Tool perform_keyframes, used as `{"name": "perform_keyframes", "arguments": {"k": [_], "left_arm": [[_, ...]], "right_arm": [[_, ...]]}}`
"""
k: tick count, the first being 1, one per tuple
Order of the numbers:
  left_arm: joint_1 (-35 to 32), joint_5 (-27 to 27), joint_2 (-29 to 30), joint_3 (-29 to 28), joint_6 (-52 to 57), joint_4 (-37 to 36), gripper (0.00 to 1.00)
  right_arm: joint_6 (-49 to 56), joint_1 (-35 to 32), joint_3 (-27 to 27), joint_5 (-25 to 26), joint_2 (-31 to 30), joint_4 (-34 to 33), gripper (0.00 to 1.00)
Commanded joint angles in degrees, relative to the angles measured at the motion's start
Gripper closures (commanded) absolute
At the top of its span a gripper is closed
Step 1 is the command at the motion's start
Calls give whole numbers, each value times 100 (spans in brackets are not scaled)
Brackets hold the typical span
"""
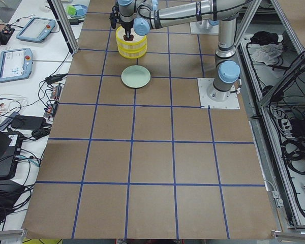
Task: Place buns in different layers of steamer
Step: 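Move the brown bun over the top steamer tier and release it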
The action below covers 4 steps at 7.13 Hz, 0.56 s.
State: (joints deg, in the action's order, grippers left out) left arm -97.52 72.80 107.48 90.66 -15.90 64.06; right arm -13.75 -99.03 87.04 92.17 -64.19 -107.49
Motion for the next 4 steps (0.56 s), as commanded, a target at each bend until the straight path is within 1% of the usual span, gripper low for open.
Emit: {"name": "perform_keyframes", "arguments": {"k": [1,2,3,4], "left_arm": [[-109,-492,185,31,-412,-236,100],[-109,-730,307,31,-605,-532,100],[-109,-749,396,31,-799,-700,99],[-118,-715,405,31,-801,-702,23]], "right_arm": [[-118,-20,6,-14,3,0,100],[-119,-46,6,-32,3,0,100],[-102,-55,6,-15,20,-9,100],[-93,-55,15,3,20,0,82]]}}
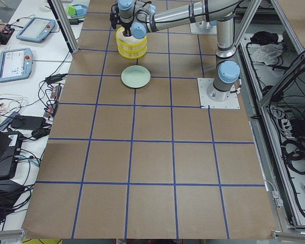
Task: Place buns in different layers of steamer
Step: 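Move the brown bun over the top steamer tier and release it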
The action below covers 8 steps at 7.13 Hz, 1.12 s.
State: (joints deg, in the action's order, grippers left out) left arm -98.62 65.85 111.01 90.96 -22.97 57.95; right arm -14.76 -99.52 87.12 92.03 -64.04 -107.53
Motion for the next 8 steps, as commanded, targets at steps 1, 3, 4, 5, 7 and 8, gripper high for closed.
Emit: {"name": "perform_keyframes", "arguments": {"k": [1,3,4,5,7,8], "left_arm": [[-17,-2,35,1,-215,-90,1],[-17,7,-79,-17,-392,-12,0],[-26,7,-79,-8,-436,-11,0],[-165,-28,-88,-17,-662,-29,0],[-648,-28,-79,-43,-1130,-82,0],[-658,-28,-71,-43,-1113,-82,0]], "right_arm": [[34,2,76,8,-38,-22,12],[105,37,68,-9,-552,56,0],[140,116,33,-44,-983,283,0],[218,143,7,-45,-1501,659,0],[516,239,6,-36,-2206,1119,0],[788,283,6,-27,-2348,1190,0]]}}
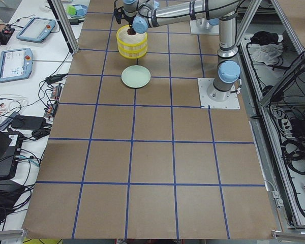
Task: Place buns in different layers of steamer
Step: 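Move the brown bun over the top steamer tier and release it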
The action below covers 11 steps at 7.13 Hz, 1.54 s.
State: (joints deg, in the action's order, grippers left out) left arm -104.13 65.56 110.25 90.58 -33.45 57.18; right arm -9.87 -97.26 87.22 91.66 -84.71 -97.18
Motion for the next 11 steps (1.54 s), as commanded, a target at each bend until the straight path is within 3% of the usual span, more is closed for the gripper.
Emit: {"name": "perform_keyframes", "arguments": {"k": [1,2,3,4,5,6,7,11], "left_arm": [[-107,18,49,-6,13,-5,1],[-99,44,41,-14,48,-5,1],[-55,427,-29,-14,431,100,1],[-29,1414,-99,-32,1027,466,1],[120,1816,-196,-49,1564,861,0],[400,1828,-397,-58,1952,1327,0],[637,2220,-643,-58,2408,1758,0],[728,3251,-1662,-67,2615,3313,0]], "right_arm": [[336,101,-3,-8,-370,269,0],[345,119,6,1,-371,270,0],[337,128,6,44,-371,288,0],[337,128,14,45,-380,296,0],[345,128,23,36,-380,305,0],[337,128,23,36,-380,305,0],[345,128,32,36,-380,314,0],[345,128,50,27,-398,366,0]]}}
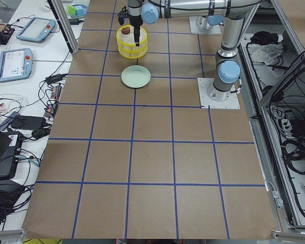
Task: Place buns in different layers of steamer
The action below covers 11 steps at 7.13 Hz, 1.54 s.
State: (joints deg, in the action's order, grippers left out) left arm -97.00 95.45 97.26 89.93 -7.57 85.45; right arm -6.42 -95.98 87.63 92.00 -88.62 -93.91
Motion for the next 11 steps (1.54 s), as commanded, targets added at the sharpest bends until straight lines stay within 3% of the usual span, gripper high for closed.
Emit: {"name": "perform_keyframes", "arguments": {"k": [1,3,4,7,11], "left_arm": [[119,255,-531,33,88,533,0],[540,-400,-839,51,563,560,0],[586,-474,-918,121,703,543,0],[595,-457,-1199,480,686,377,0],[875,-449,-1262,534,747,297,0]], "right_arm": [[-9,-9,35,-24,-84,197,0],[-18,0,35,-7,-129,407,0],[-18,0,35,2,-138,435,0],[-18,0,44,-7,-164,435,0],[-18,-9,44,-16,-164,435,0]]}}
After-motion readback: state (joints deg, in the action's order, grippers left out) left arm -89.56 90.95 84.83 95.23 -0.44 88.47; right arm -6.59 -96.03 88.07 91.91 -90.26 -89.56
